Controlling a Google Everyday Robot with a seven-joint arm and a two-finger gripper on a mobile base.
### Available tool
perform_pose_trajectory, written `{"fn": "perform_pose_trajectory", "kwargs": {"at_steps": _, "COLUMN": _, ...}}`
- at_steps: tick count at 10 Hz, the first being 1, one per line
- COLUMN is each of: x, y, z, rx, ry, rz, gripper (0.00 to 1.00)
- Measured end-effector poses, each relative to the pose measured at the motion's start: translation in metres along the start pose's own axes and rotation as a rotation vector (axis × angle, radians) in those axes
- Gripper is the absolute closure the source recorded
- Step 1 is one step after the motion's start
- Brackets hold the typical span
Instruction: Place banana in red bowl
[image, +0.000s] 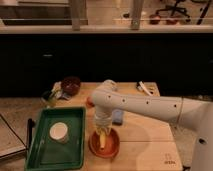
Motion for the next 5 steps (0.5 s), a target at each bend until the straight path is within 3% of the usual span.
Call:
{"fn": "perform_pose_trajectory", "kwargs": {"at_steps": 2, "x": -0.0011, "y": -0.0006, "z": -0.0003, "rx": -0.001, "ry": 0.0, "rz": -0.009, "gripper": 0.2}}
{"fn": "perform_pose_trajectory", "kwargs": {"at_steps": 5, "x": -0.002, "y": -0.0015, "z": 0.0003, "rx": -0.01, "ry": 0.0, "rz": -0.019, "gripper": 0.2}}
